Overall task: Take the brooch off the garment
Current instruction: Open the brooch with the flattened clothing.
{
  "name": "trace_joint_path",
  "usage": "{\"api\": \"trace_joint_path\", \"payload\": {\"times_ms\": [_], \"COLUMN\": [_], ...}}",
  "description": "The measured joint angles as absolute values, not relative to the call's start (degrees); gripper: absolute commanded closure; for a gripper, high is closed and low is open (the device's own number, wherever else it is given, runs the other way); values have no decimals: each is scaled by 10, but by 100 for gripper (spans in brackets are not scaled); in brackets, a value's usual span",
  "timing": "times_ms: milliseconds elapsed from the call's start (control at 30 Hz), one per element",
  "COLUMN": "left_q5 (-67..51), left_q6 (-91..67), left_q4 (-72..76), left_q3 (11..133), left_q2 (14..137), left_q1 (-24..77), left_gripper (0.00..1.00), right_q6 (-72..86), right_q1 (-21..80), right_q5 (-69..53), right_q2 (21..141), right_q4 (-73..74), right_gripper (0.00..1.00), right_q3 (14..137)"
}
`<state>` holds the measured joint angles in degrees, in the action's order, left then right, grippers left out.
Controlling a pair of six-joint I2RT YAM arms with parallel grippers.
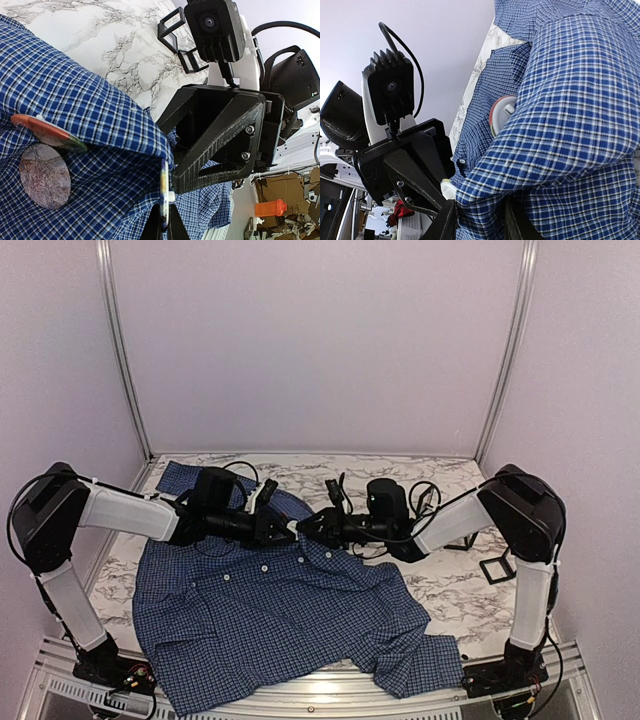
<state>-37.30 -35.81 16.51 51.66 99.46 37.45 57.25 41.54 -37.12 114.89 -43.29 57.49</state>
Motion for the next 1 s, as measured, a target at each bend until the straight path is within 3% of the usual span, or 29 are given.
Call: {"api": "trace_joint_path", "payload": {"times_ms": [1000], "left_q5": [-372], "left_q6": [-366], "left_q4": [164], "left_q3": [517], "left_q2": [997], "left_q1": [375], "left_gripper": [100], "right_q6": [537], "right_q1": [415], "right_q5": [-364], "right_q2": [1149], "right_q4": [-387], "right_gripper": [74], "right_q3": [596]}}
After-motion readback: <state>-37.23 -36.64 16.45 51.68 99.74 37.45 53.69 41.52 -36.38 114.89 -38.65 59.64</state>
